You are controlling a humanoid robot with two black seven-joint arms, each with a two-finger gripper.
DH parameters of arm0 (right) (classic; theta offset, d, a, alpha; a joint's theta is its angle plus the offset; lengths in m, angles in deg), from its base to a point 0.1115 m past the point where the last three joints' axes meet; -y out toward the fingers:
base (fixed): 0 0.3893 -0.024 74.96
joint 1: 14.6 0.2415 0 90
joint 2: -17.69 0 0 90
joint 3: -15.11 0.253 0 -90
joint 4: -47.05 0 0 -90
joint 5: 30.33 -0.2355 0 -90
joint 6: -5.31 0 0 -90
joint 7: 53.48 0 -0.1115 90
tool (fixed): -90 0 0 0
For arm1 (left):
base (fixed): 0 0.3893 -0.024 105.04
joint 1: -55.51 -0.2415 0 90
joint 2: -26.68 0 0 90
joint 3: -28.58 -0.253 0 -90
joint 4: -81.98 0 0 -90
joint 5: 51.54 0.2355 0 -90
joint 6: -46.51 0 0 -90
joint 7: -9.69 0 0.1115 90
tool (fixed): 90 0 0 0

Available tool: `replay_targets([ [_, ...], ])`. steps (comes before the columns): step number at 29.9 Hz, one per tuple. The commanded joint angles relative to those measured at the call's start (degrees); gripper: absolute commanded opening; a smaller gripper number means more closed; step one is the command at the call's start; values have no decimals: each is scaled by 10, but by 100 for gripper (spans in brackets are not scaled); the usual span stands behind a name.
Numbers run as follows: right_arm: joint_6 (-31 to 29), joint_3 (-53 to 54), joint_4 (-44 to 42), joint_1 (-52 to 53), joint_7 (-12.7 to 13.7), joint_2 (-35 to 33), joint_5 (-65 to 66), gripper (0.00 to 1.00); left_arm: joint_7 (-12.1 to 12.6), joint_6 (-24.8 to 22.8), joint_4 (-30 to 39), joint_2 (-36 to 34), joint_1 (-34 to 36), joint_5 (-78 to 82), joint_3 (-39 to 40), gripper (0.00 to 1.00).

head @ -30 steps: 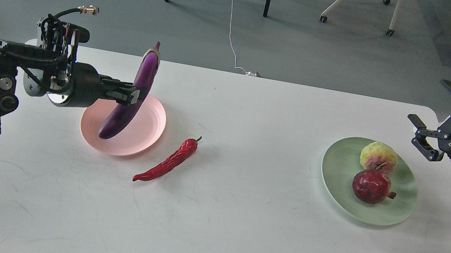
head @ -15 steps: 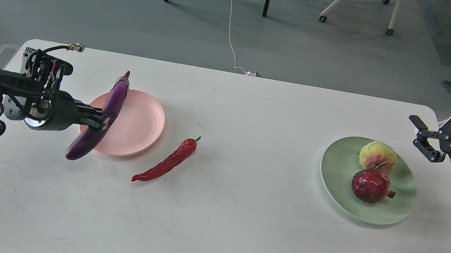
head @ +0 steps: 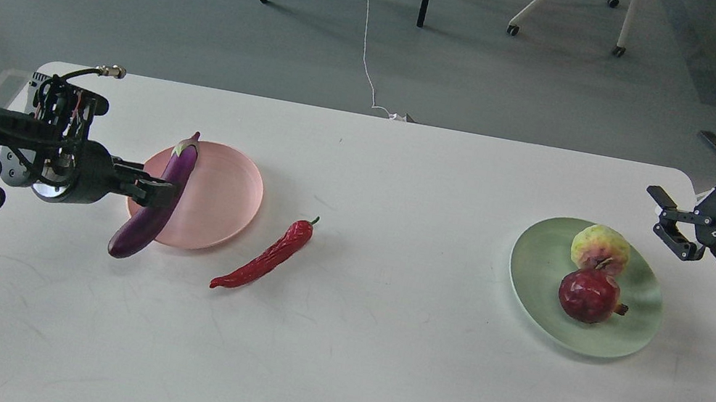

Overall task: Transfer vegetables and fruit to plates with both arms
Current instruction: 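Lift the eggplant and lower it onto the pink plate, then move the left gripper to the red chili pepper and grasp it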

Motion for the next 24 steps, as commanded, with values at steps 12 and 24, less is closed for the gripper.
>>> replay_targets([
  [12,0,1,0,0,0,8,0,98,-25,0,165,50,41,2,4,99],
  [24,0,3,0,-3,0,1,0,98,-44,0,99,130,42,168,-45,99],
])
